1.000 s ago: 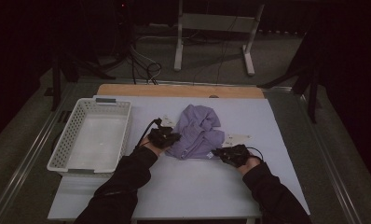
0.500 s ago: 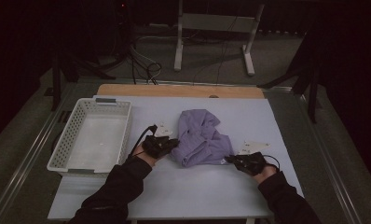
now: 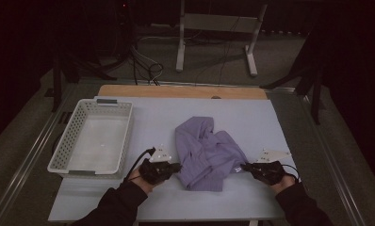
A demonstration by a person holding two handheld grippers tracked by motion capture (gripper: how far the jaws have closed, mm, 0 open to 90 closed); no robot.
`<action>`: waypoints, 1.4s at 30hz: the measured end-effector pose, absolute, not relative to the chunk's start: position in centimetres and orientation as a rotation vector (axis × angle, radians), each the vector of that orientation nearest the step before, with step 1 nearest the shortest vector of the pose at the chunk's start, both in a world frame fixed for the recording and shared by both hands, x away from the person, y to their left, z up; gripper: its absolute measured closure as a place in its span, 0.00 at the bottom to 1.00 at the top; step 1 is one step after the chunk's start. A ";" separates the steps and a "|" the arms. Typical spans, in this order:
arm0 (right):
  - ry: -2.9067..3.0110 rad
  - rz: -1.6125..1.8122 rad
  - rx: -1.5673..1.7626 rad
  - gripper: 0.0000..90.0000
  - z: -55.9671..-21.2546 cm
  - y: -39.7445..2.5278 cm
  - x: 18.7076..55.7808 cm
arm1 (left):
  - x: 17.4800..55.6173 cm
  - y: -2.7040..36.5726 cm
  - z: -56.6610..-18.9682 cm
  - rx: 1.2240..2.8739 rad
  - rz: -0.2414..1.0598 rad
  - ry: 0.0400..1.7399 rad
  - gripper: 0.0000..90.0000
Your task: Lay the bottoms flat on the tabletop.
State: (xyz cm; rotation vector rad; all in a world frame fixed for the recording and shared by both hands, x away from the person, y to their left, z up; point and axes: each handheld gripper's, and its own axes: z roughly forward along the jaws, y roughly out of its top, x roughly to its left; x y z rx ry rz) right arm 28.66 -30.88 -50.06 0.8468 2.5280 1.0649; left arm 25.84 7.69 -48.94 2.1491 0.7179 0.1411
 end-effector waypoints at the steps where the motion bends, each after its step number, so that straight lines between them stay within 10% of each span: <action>1: 2.527 1.064 0.853 0.98 -50.2 -31.1 28.7 | 25.3 7.5 -49.1 2.154 0.131 0.703 0.97; 12: 2.543 1.032 0.934 0.95 -51.6 -31.0 29.5 | 24.3 7.2 -51.1 2.213 0.093 0.669 0.95; 16: 2.524 1.061 0.924 0.76 -50.4 -30.8 29.1 | 24.6 7.2 -50.0 2.185 0.153 0.619 0.66; 23: 2.493 1.260 0.895 0.64 -47.7 -29.4 27.3 | 26.0 5.9 -47.8 2.125 0.103 0.535 0.46; 42: 2.514 1.273 0.892 0.44 -48.7 -25.8 27.5 | 31.5 -0.1 -48.4 2.174 0.093 0.413 0.40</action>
